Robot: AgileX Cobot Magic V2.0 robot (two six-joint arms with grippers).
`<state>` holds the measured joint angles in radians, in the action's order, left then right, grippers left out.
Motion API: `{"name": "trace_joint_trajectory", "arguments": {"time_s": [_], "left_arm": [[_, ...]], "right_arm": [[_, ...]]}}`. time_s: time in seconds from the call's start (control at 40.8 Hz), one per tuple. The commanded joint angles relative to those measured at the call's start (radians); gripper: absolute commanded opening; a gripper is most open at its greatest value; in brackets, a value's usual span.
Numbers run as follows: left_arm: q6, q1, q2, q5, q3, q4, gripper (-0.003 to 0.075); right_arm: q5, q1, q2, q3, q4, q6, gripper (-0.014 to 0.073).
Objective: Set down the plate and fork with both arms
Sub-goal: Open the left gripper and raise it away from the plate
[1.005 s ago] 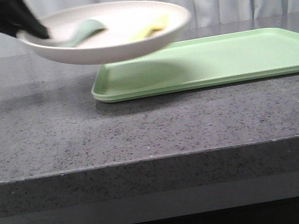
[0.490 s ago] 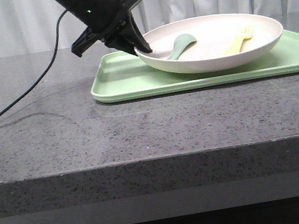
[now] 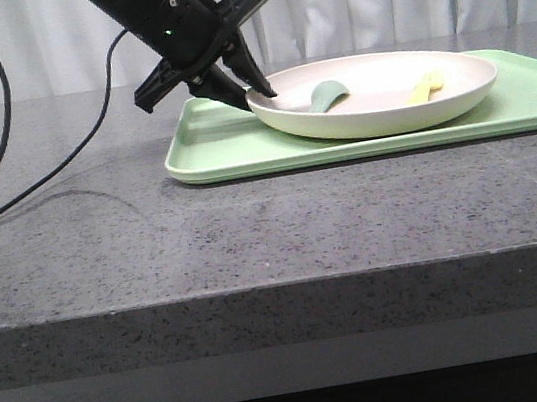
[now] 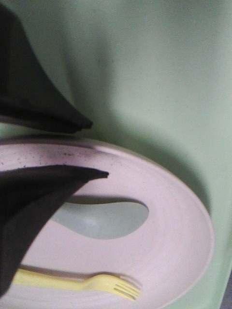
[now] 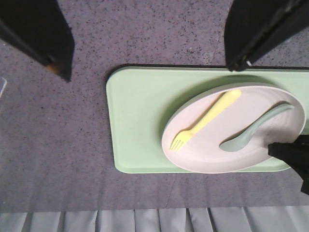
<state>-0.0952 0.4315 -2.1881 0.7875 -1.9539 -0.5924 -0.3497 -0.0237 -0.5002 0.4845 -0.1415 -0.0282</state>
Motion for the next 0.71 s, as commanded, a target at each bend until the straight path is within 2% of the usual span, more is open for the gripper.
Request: {"name": "trace_joint_trajectory", "arguments": {"time_s": [0.0, 0.147, 0.27, 0.392, 0.588, 0.686], "left_arm": [[0.003, 0.003, 0.084, -0.04, -0.035, -0.044, 0.0327], [0.126, -0.002, 0.138, 0.036, -0.072, -0.019, 0.0335], [0.126, -0.012, 0.177, 0.121, -0.121, 0.058, 0.03], [0.126, -0.026, 0.202, 0.224, -0.159, 0.145, 0.0201], [0.126, -0.058, 0.224, 0.459, -0.163, 0.226, -0.0006], [0.126, -0.067, 0.238, 0.484, -0.151, 0.253, -0.0018]], "right_arm": [[0.083, -0.001, -0.008, 0.039, -0.003, -0.007, 0.065], [0.083, -0.001, -0.008, 0.039, -0.003, -0.007, 0.065], [0.083, -0.001, -0.008, 0.039, -0.003, -0.007, 0.065], [0.083, -0.001, -0.008, 0.039, -0.003, -0.007, 0.065], [0.083, -0.001, -0.008, 0.039, -0.003, -0.007, 0.065], [0.082, -0.001, -0.008, 0.039, -0.003, -0.007, 0.065]]}}
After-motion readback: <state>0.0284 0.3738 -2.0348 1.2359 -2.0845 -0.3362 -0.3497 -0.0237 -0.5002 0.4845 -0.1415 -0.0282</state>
